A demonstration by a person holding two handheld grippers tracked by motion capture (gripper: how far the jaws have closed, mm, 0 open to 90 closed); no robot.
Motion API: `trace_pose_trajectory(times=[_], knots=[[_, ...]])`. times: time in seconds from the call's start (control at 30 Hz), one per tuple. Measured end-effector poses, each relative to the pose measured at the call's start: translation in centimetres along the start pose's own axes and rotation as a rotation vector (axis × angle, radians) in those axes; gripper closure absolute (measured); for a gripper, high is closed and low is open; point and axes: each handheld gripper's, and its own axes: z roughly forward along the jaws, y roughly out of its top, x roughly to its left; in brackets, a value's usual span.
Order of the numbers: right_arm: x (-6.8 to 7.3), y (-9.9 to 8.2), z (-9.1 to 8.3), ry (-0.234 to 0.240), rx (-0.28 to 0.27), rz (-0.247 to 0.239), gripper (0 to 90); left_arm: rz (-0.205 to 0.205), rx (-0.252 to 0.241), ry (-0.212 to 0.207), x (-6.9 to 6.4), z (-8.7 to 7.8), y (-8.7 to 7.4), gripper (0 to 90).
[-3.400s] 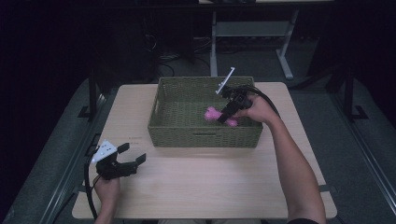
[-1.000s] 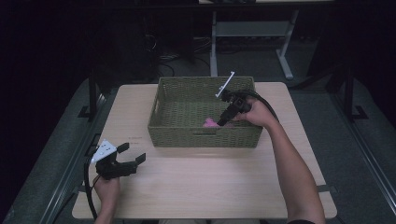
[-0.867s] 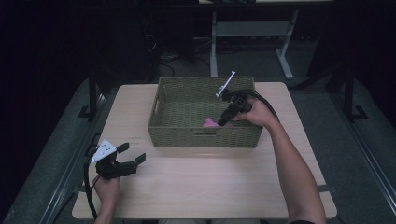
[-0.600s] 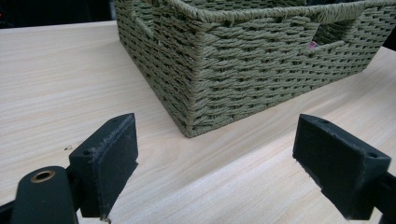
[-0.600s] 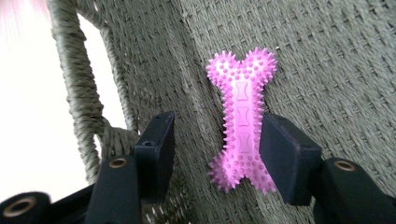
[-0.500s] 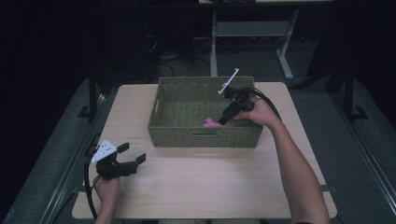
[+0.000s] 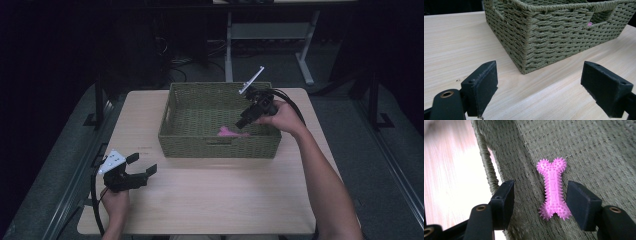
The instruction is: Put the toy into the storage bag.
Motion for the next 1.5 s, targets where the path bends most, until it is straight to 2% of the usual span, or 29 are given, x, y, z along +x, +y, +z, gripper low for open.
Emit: trace_pose_trajectory(times=[0.3, 0.43, 0.53, 0.9, 1.0, 1.1, 1.5], knots=[[1.1, -0.6, -2.6, -0.011, -0.044, -0.003, 36.7, 0.000, -0.002, 0.000, -0.1, 0.0, 0.0, 13.6], [1.6, -1.2, -3.3, -0.023, -0.033, -0.004, 35.6, 0.009, -0.003, 0.002, -0.3, 0.1, 0.0, 13.6], [1.9, -1.8, -3.7, -0.022, -0.055, -0.003, 35.6, 0.009, -0.003, 0.000, -0.4, 0.2, 0.1, 13.6], [3.3, -3.8, -5.0, -0.034, -0.091, -0.006, 35.1, 0.014, -0.003, 0.005, -0.4, 0.1, 0.1, 13.6], [3.7, -4.4, -5.3, -0.047, -0.085, -0.005, 34.4, 0.017, -0.002, 0.005, -0.4, 0.1, 0.1, 13.6], [4.1, -5.0, -5.5, -0.040, -0.100, -0.005, 34.4, 0.019, -0.001, 0.006, -0.5, 0.2, 0.1, 13.6], [6.2, -6.2, -6.1, -0.059, -0.124, -0.036, 33.8, 0.025, 0.003, 0.016, -0.5, 0.2, 0.1, 13.6]])
